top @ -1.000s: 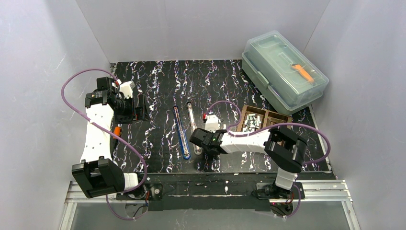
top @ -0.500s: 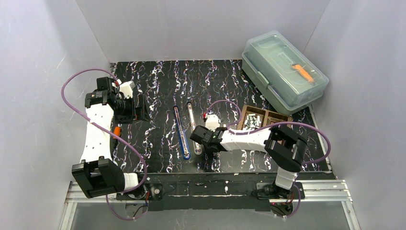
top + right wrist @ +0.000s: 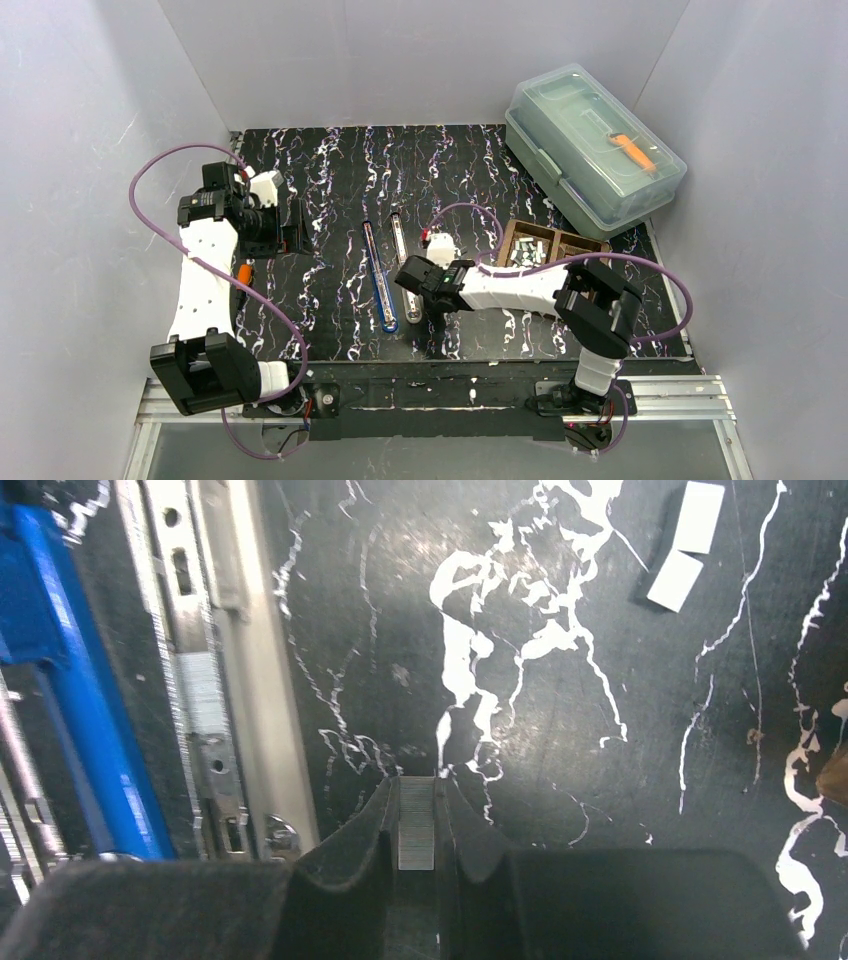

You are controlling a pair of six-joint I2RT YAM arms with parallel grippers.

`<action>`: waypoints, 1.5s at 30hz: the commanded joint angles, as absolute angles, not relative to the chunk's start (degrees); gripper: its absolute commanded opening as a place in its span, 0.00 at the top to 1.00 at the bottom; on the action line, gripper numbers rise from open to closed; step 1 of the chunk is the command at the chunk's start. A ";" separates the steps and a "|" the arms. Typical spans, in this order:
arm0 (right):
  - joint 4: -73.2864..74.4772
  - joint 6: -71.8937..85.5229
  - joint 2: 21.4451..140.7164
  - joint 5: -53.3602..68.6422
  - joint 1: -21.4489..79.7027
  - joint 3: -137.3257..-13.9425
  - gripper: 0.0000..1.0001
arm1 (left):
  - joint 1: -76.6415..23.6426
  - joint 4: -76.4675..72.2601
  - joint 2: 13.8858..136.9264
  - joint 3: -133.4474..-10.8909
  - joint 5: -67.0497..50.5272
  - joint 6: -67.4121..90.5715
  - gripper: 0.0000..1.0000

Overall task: Load the staples into the stapler
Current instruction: Pick up the staple from the center of the board, then install the staple into the stapler.

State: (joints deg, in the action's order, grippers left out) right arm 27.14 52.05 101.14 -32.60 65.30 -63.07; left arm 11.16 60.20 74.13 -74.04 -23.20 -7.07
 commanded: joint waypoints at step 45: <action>6.33 40.43 109.89 -47.17 76.11 -75.66 0.99 | 11.55 62.07 72.73 -72.86 -24.48 -7.64 0.01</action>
State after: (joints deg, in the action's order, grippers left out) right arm 8.71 40.45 109.60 -45.54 76.14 -73.73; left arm 11.14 60.49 73.67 -72.62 -23.42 -7.62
